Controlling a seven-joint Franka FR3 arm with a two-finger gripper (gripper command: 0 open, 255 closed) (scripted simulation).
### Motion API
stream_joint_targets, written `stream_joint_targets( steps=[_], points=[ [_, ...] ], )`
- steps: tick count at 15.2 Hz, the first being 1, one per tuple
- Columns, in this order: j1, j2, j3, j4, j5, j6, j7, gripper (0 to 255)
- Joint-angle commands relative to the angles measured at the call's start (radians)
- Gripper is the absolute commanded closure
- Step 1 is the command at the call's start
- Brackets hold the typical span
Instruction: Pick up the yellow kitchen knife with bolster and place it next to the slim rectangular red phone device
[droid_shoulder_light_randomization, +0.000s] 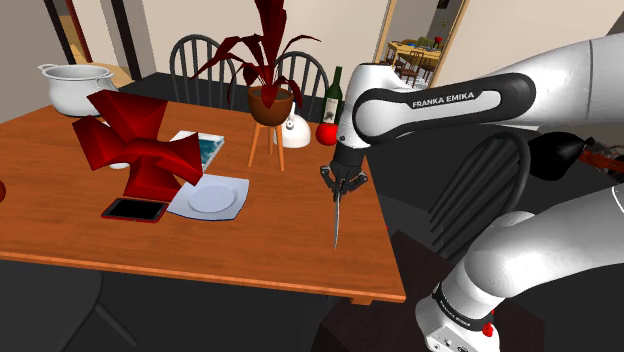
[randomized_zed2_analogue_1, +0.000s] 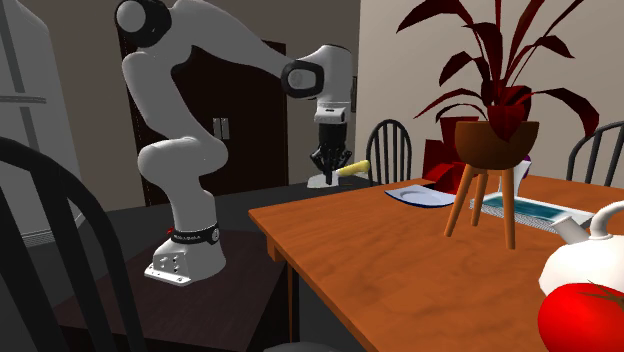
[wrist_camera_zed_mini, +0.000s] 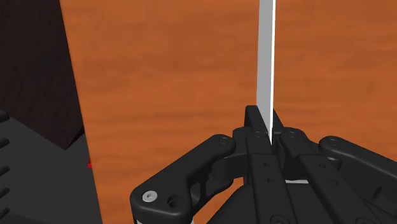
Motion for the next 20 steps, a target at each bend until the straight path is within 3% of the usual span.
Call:
stream_joint_targets(
  steps=[1, 3, 11, 20],
  points=[
    [0.000, -0.013, -0.005, 0.019, -0.003, -0.033, 0.003, 255],
    [-0.001, -0.020, -0.008, 0.034, -0.005, -0.055, 0.004, 255],
    [0.018, 0.230, 0.135, 0.263, -0.037, -0.007, 0.198, 255],
    [0.070, 0.566, 0.250, 0.601, -0.209, -0.018, 0.454, 255]
  ],
)
